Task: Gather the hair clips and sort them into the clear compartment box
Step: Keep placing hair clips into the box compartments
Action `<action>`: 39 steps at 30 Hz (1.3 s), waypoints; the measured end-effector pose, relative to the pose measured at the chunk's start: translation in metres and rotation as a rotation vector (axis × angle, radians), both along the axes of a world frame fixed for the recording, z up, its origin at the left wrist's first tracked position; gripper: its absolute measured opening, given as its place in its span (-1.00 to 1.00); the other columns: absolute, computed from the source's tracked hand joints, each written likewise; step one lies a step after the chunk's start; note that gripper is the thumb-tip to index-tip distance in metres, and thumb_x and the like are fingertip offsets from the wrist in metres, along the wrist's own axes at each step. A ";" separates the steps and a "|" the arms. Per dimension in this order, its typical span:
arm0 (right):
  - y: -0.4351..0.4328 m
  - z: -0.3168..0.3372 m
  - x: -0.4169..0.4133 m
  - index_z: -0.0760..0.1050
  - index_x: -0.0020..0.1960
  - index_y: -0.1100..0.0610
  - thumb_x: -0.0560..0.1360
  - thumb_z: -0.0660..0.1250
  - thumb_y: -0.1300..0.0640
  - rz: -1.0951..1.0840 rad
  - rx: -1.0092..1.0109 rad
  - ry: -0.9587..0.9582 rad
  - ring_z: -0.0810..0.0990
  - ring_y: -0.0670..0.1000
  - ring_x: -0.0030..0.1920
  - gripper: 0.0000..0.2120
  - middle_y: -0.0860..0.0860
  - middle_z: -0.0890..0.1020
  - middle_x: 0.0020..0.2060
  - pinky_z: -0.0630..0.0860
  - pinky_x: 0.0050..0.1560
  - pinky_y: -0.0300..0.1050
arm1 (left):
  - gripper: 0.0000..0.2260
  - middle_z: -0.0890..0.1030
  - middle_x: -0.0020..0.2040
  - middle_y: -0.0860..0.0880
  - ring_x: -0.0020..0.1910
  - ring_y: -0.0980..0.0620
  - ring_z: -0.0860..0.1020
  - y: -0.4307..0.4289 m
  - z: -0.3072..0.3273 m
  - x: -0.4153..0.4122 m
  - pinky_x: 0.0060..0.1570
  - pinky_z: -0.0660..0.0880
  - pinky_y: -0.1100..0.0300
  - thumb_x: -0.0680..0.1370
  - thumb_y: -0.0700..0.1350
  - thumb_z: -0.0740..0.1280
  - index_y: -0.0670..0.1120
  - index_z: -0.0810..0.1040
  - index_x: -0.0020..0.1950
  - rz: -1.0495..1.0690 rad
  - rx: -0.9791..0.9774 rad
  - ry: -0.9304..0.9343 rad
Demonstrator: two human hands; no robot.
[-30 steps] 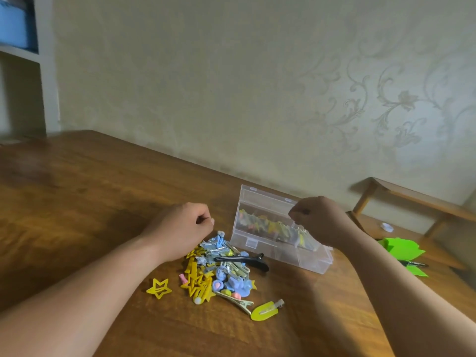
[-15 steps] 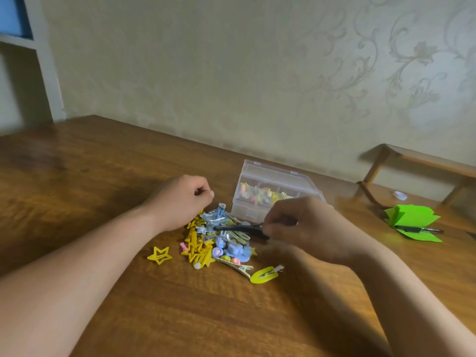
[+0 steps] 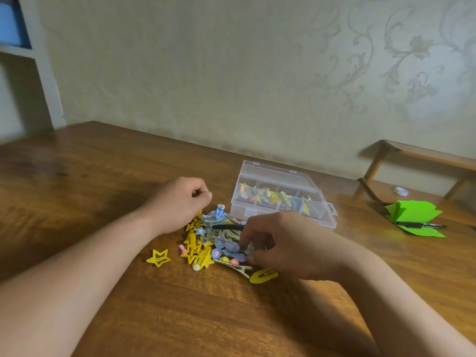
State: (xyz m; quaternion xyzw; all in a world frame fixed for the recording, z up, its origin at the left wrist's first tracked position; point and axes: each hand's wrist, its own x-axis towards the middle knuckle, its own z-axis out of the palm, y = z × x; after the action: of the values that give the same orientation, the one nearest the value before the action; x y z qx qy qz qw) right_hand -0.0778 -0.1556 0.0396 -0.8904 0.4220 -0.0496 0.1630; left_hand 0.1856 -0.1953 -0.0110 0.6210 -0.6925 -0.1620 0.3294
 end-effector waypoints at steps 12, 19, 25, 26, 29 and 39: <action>-0.001 0.013 -0.011 0.63 -0.04 -0.04 0.60 0.45 0.00 -0.044 0.013 -0.136 0.61 -0.18 -0.27 -0.94 -0.13 0.67 -0.25 0.53 -0.28 -0.23 | -0.81 0.70 -0.14 0.10 -0.11 0.11 0.63 0.001 0.001 -0.001 -0.12 0.55 0.10 0.70 0.06 0.33 0.07 0.68 -0.04 0.000 -0.003 -0.014; -0.031 0.028 -0.056 0.67 -0.03 0.05 0.64 0.42 0.05 -0.407 -0.230 -0.686 0.64 -0.18 -0.34 -0.89 -0.09 0.73 -0.26 0.51 -0.35 -0.34 | -0.79 0.67 -0.22 0.10 -0.19 0.13 0.60 -0.003 -0.001 -0.003 -0.26 0.43 0.15 0.69 0.06 0.34 0.04 0.66 -0.09 0.012 -0.010 -0.013; -0.071 0.006 -0.073 0.68 -0.06 0.06 0.62 0.44 0.04 -0.625 -0.231 -0.675 0.69 -0.07 -0.25 -0.88 -0.04 0.74 -0.25 0.49 -0.27 -0.22 | -0.77 0.66 -0.26 0.12 -0.22 0.12 0.61 -0.006 -0.003 -0.001 -0.27 0.44 0.15 0.68 0.09 0.34 0.07 0.65 -0.12 0.035 -0.002 -0.012; -0.076 0.008 -0.070 0.69 -0.06 0.06 0.61 0.46 0.03 -0.641 -0.213 -0.650 0.67 -0.04 -0.24 -0.87 -0.03 0.73 -0.24 0.47 -0.28 -0.22 | -0.77 0.67 -0.25 0.11 -0.21 0.12 0.61 -0.006 -0.004 0.000 -0.26 0.45 0.14 0.68 0.09 0.34 0.07 0.65 -0.12 0.034 0.001 -0.008; -0.090 0.015 -0.060 0.71 -0.08 0.09 0.58 0.49 0.01 -0.705 -0.157 -0.537 0.55 -0.02 -0.32 -0.84 0.03 0.70 -0.24 0.44 -0.37 -0.20 | -0.77 0.67 -0.23 0.09 -0.21 0.09 0.62 -0.006 -0.005 0.001 -0.23 0.48 0.11 0.68 0.10 0.33 0.08 0.64 -0.12 0.029 0.007 0.002; -0.118 0.009 -0.052 0.74 -0.15 0.13 0.52 0.49 -0.08 -0.835 -0.201 -0.083 0.70 0.11 -0.29 -0.72 0.08 0.74 -0.30 0.71 -0.15 0.07 | -0.77 0.68 -0.20 0.09 -0.18 0.08 0.62 -0.008 -0.006 0.001 -0.17 0.53 0.09 0.68 0.11 0.32 0.07 0.65 -0.10 0.023 -0.006 -0.005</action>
State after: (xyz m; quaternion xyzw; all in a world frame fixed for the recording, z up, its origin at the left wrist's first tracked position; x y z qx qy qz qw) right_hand -0.1297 -0.2736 0.0483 -0.6521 0.7321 -0.1881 0.0582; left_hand 0.1869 -0.2029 -0.0167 0.6283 -0.6866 -0.1547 0.3313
